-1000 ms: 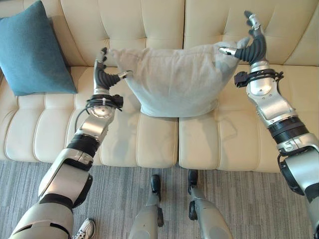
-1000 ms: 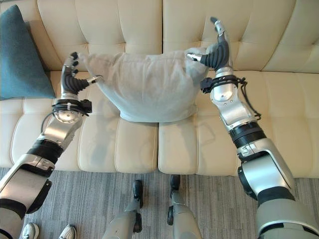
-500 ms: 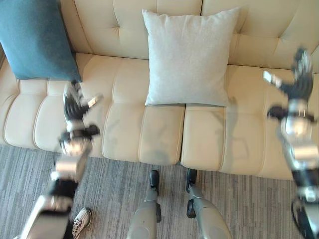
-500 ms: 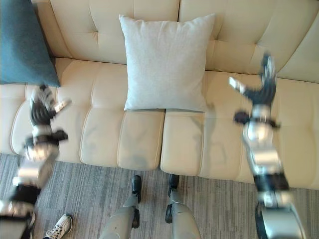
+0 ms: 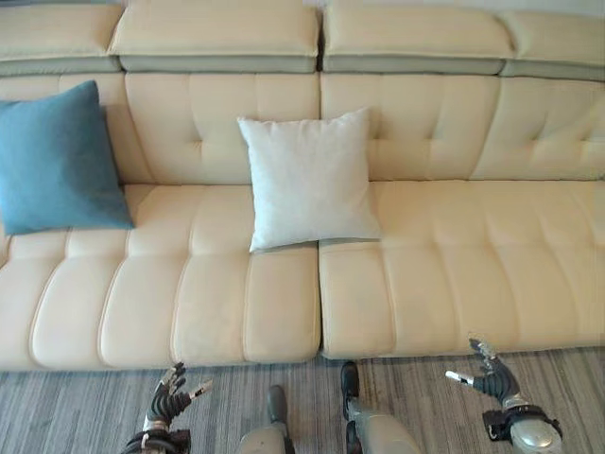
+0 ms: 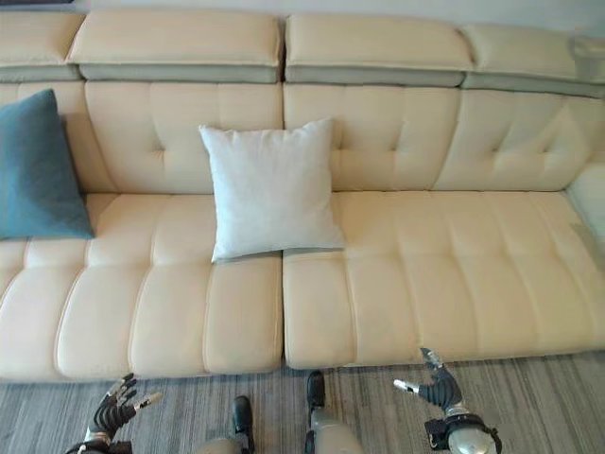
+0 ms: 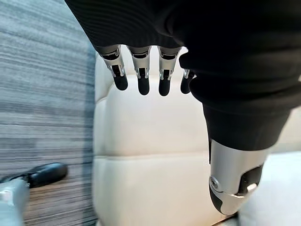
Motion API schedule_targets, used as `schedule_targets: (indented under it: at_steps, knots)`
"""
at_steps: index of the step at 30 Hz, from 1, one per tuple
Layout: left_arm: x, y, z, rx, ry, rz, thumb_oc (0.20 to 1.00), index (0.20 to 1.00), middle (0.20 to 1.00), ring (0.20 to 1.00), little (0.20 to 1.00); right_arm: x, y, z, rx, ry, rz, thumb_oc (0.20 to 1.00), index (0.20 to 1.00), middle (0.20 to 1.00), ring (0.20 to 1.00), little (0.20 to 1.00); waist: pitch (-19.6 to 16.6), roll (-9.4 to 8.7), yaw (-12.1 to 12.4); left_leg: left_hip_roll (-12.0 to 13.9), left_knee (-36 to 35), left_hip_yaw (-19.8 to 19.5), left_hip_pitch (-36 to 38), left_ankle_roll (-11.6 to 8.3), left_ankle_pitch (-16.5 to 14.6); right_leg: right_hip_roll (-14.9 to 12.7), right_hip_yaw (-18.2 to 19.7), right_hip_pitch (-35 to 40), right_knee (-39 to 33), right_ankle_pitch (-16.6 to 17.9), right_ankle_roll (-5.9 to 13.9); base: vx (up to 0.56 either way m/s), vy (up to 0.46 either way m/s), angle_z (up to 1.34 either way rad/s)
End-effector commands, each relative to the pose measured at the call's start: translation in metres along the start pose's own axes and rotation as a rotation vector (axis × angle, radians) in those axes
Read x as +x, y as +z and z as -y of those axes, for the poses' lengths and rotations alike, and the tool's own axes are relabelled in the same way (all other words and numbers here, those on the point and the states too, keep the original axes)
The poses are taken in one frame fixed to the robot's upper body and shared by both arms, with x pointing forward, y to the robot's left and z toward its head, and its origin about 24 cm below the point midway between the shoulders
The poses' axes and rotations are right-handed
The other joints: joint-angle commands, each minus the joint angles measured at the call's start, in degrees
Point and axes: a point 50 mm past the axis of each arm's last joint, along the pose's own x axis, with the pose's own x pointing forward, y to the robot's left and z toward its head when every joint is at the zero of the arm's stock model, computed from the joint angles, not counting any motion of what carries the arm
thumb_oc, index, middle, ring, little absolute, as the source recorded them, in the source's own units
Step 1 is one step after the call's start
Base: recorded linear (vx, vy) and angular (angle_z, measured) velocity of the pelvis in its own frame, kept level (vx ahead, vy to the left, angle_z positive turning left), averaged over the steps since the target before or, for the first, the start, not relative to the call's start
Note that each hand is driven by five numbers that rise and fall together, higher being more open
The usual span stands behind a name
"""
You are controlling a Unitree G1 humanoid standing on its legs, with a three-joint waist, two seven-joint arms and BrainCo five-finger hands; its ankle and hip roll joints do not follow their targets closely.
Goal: Pick up all the scattered cushions and arrange them neatly on the sofa.
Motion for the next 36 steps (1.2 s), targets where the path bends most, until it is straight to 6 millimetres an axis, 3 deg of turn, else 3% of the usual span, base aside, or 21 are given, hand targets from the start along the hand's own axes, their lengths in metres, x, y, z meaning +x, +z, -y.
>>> schedule_targets:
  at_steps: [1, 3, 4, 5, 6, 7, 10, 12, 14, 16, 18, 19, 20, 22, 23, 29, 33, 34, 36]
  knots:
    - [0.015, 0.037, -0.008, 0.079, 0.025, 0.134, 1.0, 1.0, 1.0, 1.0, 1.0, 0.016, 0.032, -0.003, 0.012, -0.011, 0.115, 1.0, 1.0, 1.0, 1.0, 1.0, 0.64, 1.16, 0.29, 0.35, 1.98, -0.42, -0.27, -0.4, -3.54, -3.31, -3.7, -1.38, 8.8, -2.78, 6.79, -0.37, -0.046, -0.56]
    - [0.019, 0.05, -0.008, 0.112, 0.021, 0.176, 1.0, 1.0, 1.0, 1.0, 1.0, 0.016, 0.03, -0.009, 0.029, 0.0, 0.112, 1.0, 1.0, 1.0, 1.0, 1.0, 1.54, 1.92, 1.12, 1.83, 2.33, -0.31, -1.4, -0.01, -1.96, -3.94, -5.68, -0.47, 17.63, -6.79, 5.81, -0.45, -0.034, -0.37]
    - [0.019, 0.053, -0.009, 0.124, 0.019, 0.186, 1.0, 1.0, 1.0, 1.0, 1.0, 0.016, 0.029, -0.01, 0.026, 0.004, 0.106, 1.0, 1.0, 1.0, 1.0, 1.0, 1.38, 2.44, 1.38, 2.38, 2.31, -0.45, -2.22, 0.13, -1.12, -3.75, -5.37, -0.51, 23.07, -8.33, 4.9, -0.26, -0.006, -0.02]
    - [0.019, 0.053, -0.009, 0.124, 0.019, 0.186, 1.0, 1.0, 1.0, 1.0, 1.0, 0.016, 0.029, -0.01, 0.026, 0.004, 0.106, 1.0, 1.0, 1.0, 1.0, 1.0, 1.33, 2.44, 1.38, 2.39, 2.33, -0.44, -2.28, 0.13, -1.12, -3.75, -5.35, -0.59, 23.09, -8.33, 4.9, -0.33, -0.06, 0.16]
    - [0.02, 0.056, -0.008, 0.146, 0.014, 0.199, 1.0, 1.0, 1.0, 1.0, 1.0, 0.015, 0.023, -0.012, 0.024, 0.008, 0.086, 1.0, 1.0, 1.0, 1.0, 1.0, 0.81, 2.95, 1.9, 2.46, 1.69, -1.46, -3.34, 0.0, 0.37, -2.55, -4.0, 0.87, 29.71, -9.84, 4.53, -0.27, -0.102, 0.08]
    - [0.02, 0.055, -0.007, 0.149, 0.015, 0.195, 1.0, 1.0, 1.0, 1.0, 1.0, 0.014, 0.022, -0.012, 0.025, 0.005, 0.08, 1.0, 1.0, 1.0, 1.0, 1.0, 0.43, 2.75, 2.31, 2.0, 1.5, -1.95, -3.85, -0.27, 1.08, -1.98, -3.62, 2.7, 30.73, -10.41, 4.49, -0.36, -0.181, 0.24]
    - [0.024, 0.058, 0.004, 0.139, 0.002, 0.204, 1.0, 1.0, 1.0, 1.0, 1.0, 0.017, 0.023, -0.012, 0.037, -0.012, 0.078, 1.0, 1.0, 1.0, 1.0, 1.0, -0.41, 2.5, 3.93, 2.0, 1.82, -3.34, -8.82, -1.94, 4.26, 0.87, -4.14, 9.18, 19.95, -18.66, 1.08, -0.26, -0.18, 0.33]
    - [0.026, 0.057, 0.012, 0.116, -0.003, 0.197, 1.0, 1.0, 1.0, 1.0, 1.0, 0.02, 0.031, -0.006, 0.033, -0.034, 0.104, 1.0, 1.0, 1.0, 1.0, 1.0, -0.2, 3.27, 4.22, 2.69, 1.34, -3.03, -12.13, -3.37, 7.15, 3.07, -3.1, 9.81, 13.12, -20.01, -0.65, -0.36, -0.183, 0.16]
    - [0.026, 0.056, 0.018, 0.106, -0.007, 0.192, 1.0, 1.0, 1.0, 1.0, 1.0, 0.021, 0.035, 0.001, 0.017, -0.057, 0.112, 1.0, 1.0, 1.0, 1.0, 1.0, 0.94, 4.44, 4.12, 3.16, 1.47, -4.06, -14.21, -5.2, 9.15, 4.18, -3.23, 9.37, 10.32, -18.85, -1.36, -0.38, -0.105, 0.26]
    - [0.027, 0.057, 0.025, 0.102, -0.028, 0.199, 1.0, 1.0, 1.0, 1.0, 1.0, 0.023, 0.037, 0.008, 0.006, -0.079, 0.114, 1.0, 1.0, 1.0, 1.0, 1.0, 2.65, 4.64, 3.6, 1.95, 3.77, -6.1, -15.11, -5.74, 7.37, 3.45, -3.88, 7.85, 9.8, -17.32, -1.44, -0.4, -0.006, 0.08]
    - [0.025, 0.055, 0.028, 0.114, -0.05, 0.196, 1.0, 1.0, 1.0, 1.0, 1.0, 0.021, 0.037, 0.011, 0.023, -0.083, 0.12, 1.0, 1.0, 1.0, 1.0, 1.0, 2.74, 3.79, 2.43, 0.36, 8.34, -8.3, -14.41, -4.44, 3.14, 1.85, -4.02, 6.42, 8.35, -14.72, -0.74, -0.34, 0.011, -0.07]
    - [0.025, 0.056, 0.027, 0.114, -0.052, 0.202, 1.0, 1.0, 1.0, 1.0, 1.0, 0.021, 0.038, 0.011, 0.029, -0.08, 0.12, 1.0, 1.0, 1.0, 1.0, 1.0, 2.93, 2.95, 2.14, -0.42, 11.99, -10.27, -13.88, -3.79, -0.06, 0.89, -3.37, 5.44, 8.18, -13.28, -0.58, -0.31, 0.034, -0.14]
    - [0.023, 0.057, 0.029, 0.095, -0.06, 0.207, 1.0, 1.0, 1.0, 1.0, 1.0, 0.021, 0.039, 0.01, 0.03, -0.072, 0.129, 1.0, 1.0, 1.0, 1.0, 1.0, 3.45, 1.78, 1.73, -2.5, 17.62, -14.51, -12.22, -3.42, -5.58, 0.15, -1.54, 3.97, 7.95, -11.75, -0.56, -0.23, 0.025, -0.15]
    - [0.023, 0.057, 0.032, 0.088, -0.068, 0.21, 1.0, 1.0, 1.0, 1.0, 1.0, 0.021, 0.041, 0.009, 0.03, -0.067, 0.134, 1.0, 1.0, 1.0, 1.0, 1.0, 3.62, 1.62, 1.5, -2.93, 18.54, -15.9, -11.37, -3.28, -7.01, 0.32, -0.54, 3.48, 7.8, -11.36, -0.51, -0.1, 0.081, -0.5]
    - [0.023, 0.057, 0.038, 0.109, -0.09, 0.209, 1.0, 1.0, 1.0, 1.0, 1.0, 0.021, 0.037, 0.007, 0.038, -0.068, 0.122, 1.0, 1.0, 1.0, 1.0, 1.0, 2.51, 2.5, 0.3, -2.29, 14.02, -16.28, -8.58, -2.49, -7.01, 1.13, 0.34, 2.82, 7.68, -11.16, -0.08, -0.04, 0.145, -0.62]
    - [0.026, 0.067, 0.036, 0.178, -0.107, 0.238, 1.0, 1.0, 1.0, 1.0, 1.0, 0.019, 0.036, 0.005, 0.106, -0.068, 0.122, 1.0, 1.0, 1.0, 1.0, 1.0, 1.24, 1.78, -2.04, -2.08, 10.97, -12.79, -6.17, -1.12, -7.16, 1.73, 3.61, 1.19, 7.99, -9.54, 0.7, 0.0, 0.091, -0.59]
    - [0.027, 0.079, 0.035, 0.176, -0.098, 0.276, 1.0, 1.0, 1.0, 1.0, 1.0, 0.025, 0.049, -0.004, 0.229, -0.069, 0.157, 1.0, 1.0, 1.0, 1.0, 1.0, 2.1, 1.25, -2.4, -1.15, 10.28, -7.52, -4.46, 0.11, -8.22, 2.98, 6.55, -1.59, 10.84, -8.62, 1.95, -0.04, 0.102, -0.86]
    - [0.028, 0.083, 0.035, 0.178, -0.098, 0.289, 1.0, 1.0, 1.0, 1.0, 1.0, 0.026, 0.052, -0.006, 0.241, -0.067, 0.165, 1.0, 1.0, 1.0, 1.0, 1.0, 2.14, 0.96, -2.26, -0.75, 9.77, -5.49, -3.97, 0.29, -8.15, 2.86, 6.12, -2.39, 11.45, -8.04, 2.46, -0.04, 0.047, -1.46]
    - [0.028, 0.089, 0.033, 0.174, -0.085, 0.309, 1.0, 1.0, 1.0, 1.0, 1.0, 0.027, 0.057, -0.011, 0.266, -0.062, 0.179, 1.0, 1.0, 1.0, 1.0, 1.0, 2.32, 0.98, -1.59, 0.72, 8.6, -1.51, -2.62, 0.32, -8.0, 1.08, -0.38, -3.96, 12.97, -7.94, 2.67, -0.04, -0.042, -2.04]
